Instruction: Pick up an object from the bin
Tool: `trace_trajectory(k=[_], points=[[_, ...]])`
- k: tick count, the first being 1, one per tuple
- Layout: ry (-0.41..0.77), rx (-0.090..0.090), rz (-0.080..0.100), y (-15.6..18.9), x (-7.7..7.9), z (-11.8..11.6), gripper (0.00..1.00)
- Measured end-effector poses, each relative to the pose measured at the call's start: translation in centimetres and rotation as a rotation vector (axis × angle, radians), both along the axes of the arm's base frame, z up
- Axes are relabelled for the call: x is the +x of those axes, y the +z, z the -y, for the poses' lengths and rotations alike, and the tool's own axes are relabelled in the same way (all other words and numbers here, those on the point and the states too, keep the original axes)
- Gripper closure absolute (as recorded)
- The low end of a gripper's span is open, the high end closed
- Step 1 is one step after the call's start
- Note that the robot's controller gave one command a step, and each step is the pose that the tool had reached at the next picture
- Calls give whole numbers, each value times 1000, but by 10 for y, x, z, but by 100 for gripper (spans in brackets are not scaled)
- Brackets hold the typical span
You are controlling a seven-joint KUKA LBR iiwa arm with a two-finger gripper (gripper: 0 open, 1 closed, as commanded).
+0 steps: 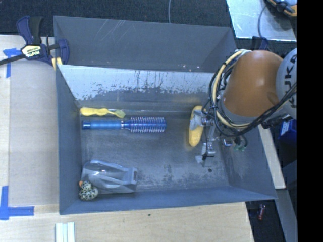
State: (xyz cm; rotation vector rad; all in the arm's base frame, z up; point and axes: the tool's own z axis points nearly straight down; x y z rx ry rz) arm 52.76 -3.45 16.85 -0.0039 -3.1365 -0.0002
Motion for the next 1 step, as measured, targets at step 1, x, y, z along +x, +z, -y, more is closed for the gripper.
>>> trace_trajectory(k=[1], points=[[1, 0, 9, 5, 2, 0, 0]])
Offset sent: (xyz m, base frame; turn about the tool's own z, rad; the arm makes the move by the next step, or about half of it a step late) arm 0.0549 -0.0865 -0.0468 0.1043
